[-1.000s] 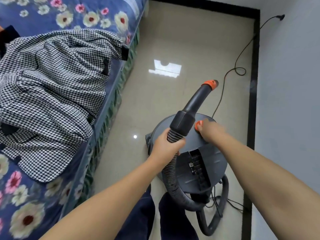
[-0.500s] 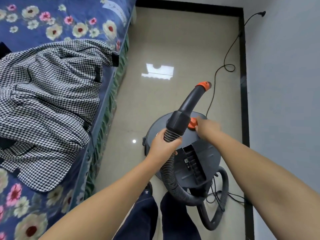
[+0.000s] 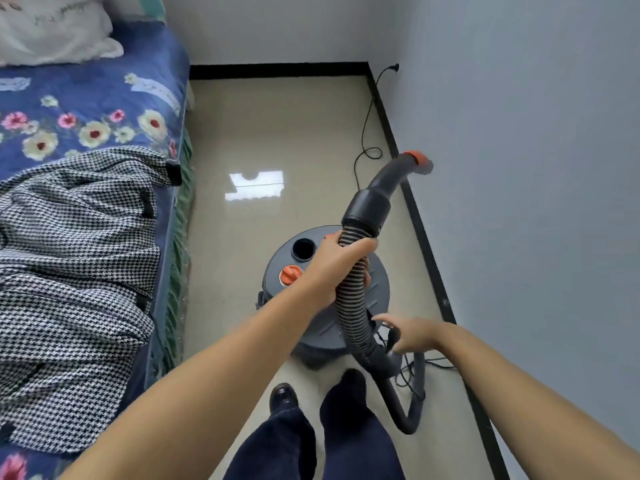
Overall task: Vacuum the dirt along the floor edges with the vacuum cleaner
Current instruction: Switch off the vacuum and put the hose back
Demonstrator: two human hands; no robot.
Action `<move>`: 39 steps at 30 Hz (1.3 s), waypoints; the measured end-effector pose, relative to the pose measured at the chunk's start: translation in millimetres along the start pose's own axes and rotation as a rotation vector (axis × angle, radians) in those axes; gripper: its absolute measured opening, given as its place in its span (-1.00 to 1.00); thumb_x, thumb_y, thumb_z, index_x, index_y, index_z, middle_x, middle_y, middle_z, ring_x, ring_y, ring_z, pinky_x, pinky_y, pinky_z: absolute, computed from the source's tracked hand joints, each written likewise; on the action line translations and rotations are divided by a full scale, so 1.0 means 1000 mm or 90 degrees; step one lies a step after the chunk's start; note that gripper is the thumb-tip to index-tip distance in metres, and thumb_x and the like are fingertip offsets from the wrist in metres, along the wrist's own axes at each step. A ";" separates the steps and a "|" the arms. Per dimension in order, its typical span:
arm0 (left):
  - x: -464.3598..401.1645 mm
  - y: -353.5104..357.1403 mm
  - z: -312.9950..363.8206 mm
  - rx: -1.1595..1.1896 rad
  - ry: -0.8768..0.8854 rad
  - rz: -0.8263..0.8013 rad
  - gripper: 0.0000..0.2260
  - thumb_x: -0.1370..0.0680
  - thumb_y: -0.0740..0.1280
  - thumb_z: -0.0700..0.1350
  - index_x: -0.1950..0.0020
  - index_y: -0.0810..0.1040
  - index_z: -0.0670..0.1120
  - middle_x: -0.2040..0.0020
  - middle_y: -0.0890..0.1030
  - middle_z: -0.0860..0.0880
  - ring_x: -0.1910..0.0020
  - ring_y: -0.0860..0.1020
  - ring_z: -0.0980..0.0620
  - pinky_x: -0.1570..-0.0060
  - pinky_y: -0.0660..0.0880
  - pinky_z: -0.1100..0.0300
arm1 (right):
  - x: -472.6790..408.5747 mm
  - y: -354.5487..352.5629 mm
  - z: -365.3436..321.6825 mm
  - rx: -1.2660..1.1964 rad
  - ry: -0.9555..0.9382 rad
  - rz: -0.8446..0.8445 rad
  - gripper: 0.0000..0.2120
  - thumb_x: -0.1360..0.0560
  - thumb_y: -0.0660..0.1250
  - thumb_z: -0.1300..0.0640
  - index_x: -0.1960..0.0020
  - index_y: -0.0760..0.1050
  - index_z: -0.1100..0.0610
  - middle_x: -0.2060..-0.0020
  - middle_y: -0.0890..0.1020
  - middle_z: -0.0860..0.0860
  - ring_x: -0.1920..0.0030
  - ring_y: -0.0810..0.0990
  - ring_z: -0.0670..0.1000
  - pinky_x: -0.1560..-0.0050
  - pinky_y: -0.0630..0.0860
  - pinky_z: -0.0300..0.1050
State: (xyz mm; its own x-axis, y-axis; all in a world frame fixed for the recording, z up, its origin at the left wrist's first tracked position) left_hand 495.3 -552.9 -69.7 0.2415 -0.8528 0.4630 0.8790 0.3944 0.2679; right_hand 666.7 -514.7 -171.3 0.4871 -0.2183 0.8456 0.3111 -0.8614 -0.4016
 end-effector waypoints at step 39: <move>-0.047 0.083 0.250 -0.280 0.449 -0.174 -0.82 -0.44 0.46 -0.16 0.10 0.48 0.02 0.28 0.52 0.06 0.26 0.55 0.04 0.10 0.58 -0.02 | 0.036 -0.240 -0.039 -0.448 0.036 0.727 -0.91 -0.38 0.28 0.26 0.17 0.40 0.12 0.27 0.54 0.04 0.21 0.49 0.09 0.27 0.36 -0.14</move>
State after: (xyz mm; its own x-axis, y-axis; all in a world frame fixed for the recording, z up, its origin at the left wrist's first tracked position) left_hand 453.8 -394.3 141.8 0.0689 -0.9683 -0.2401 0.9870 0.1012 -0.1248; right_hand 577.7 -333.6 -30.9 0.1507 -0.9720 0.1805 -0.7350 -0.2322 -0.6370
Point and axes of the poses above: each hand's wrist, its own x-axis away from the middle knuckle, its own y-axis out of the palm, z = x × y, the point moved 5 cm from there along -x, towards the middle knuckle
